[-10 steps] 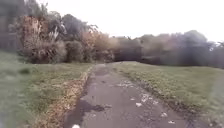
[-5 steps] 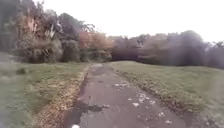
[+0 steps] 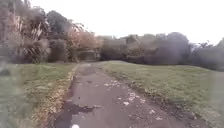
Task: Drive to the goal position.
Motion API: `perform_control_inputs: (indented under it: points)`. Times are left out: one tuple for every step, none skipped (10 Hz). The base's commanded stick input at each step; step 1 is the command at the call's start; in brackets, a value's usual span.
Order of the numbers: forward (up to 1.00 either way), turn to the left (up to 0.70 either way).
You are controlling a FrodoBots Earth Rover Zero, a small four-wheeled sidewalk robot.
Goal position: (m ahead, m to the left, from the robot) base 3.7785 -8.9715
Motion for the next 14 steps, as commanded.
perform_control_inputs:
  points:
    - [0.0, -1.0]
    - [0.0, -1.0]
    - [0.0, -1.0]
    - [0.0, -1.0]
    - [0.0, -1.0]
    - [0.0, -1.0]
    - [0.21, -0.88]
    - [0.66, -0.6]
    - [1.0, -0.4]
    - [1.0, -0.4]
    - [1.0, -0.4]
    - [1.0, -0.4]
    - [1.0, -0.4]
    - [1.0, -0.4]
